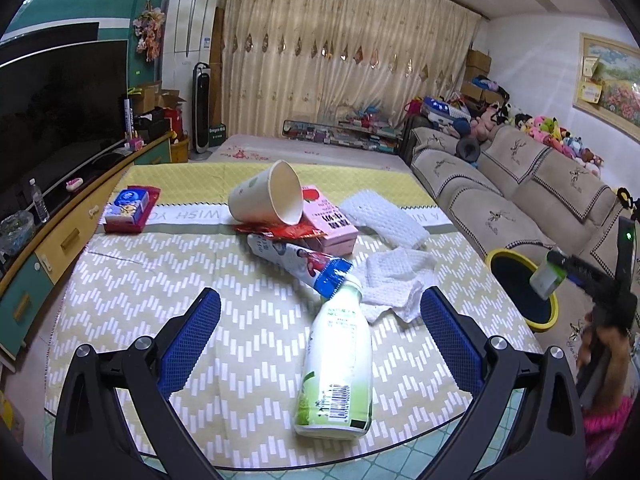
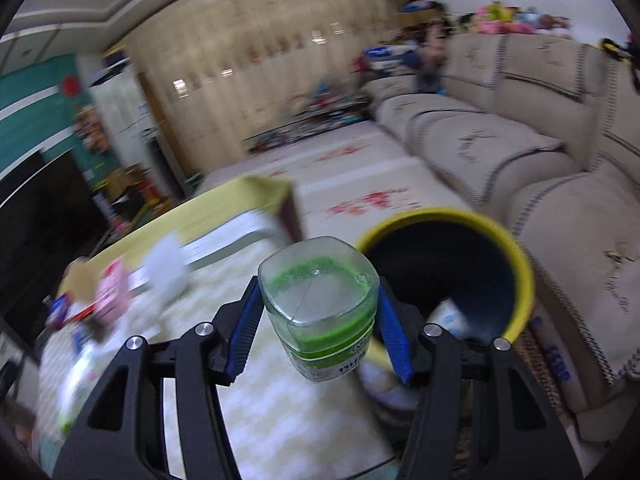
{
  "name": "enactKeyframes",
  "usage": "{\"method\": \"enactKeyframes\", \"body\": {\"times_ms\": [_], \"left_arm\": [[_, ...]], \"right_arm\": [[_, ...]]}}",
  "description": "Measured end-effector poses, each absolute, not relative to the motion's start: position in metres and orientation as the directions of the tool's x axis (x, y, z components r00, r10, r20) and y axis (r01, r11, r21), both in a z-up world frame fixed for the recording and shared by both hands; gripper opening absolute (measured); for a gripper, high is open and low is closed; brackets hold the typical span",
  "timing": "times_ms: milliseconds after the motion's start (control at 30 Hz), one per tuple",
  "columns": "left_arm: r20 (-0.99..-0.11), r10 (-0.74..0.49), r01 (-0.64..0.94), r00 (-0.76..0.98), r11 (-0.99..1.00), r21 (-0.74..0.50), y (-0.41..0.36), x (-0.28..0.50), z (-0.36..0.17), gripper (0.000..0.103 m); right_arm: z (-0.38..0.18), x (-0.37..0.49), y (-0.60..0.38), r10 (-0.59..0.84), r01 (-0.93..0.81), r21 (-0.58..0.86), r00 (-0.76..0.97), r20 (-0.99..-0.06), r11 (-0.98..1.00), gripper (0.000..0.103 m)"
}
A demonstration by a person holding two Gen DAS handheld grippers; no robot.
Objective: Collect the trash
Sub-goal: 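Carry the jar over the yellow bin and open the right gripper, then reach the left gripper to the white-green milk bottle and grasp it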
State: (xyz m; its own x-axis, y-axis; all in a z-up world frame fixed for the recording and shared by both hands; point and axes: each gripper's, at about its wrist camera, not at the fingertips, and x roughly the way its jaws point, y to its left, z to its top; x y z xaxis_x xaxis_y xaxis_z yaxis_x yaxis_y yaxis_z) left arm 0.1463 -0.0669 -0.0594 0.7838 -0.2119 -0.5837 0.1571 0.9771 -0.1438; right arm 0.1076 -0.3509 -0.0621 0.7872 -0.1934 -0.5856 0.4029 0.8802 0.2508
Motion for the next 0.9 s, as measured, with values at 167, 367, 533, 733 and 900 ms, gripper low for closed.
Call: {"method": "enactKeyframes", "body": {"times_ms": [167,367,533,733,900], "left_arm": [[-0.608,-0.212,0.166,0.765,0.977,-0.132,-0.079,0.156,-0.068,0.098],[-0.633,-0.213,0.179,0.745,0.977,-0.117,-0.092,0.165,-0.076,0.098],[-0.647,-0.218,0.185,0.730,0.975,-0.120,-0.096,0.170,-0.082,0.098],[-0.684,-0.193,0.183,0.703,0.979,-0.089,-0.101,0.176,-0.098,0.098],[-0.707,-0.175,0.169,0.685,0.982,-0.080,-0.096,0.180,-0.108,0.098]], "right_arm": [[-0.079,0.125,-0.381,-0.293,0.493,0.185,0.735,-0.611,0.850,0.054],[-0.090,0.136,-0.395,-0.333,0.540,0.155,0.694,-0.638,0.828,0.065],[-0.082,0.122,-0.363,-0.279,0.476,0.198,0.752,-0.597,0.857,0.065],[-0.082,0.106,-0.305,-0.247,0.391,0.183,0.814,-0.525,0.902,0.066],[-0.080,0.106,-0.289,-0.290,0.403,0.132,0.816,-0.500,0.906,0.069]]}}
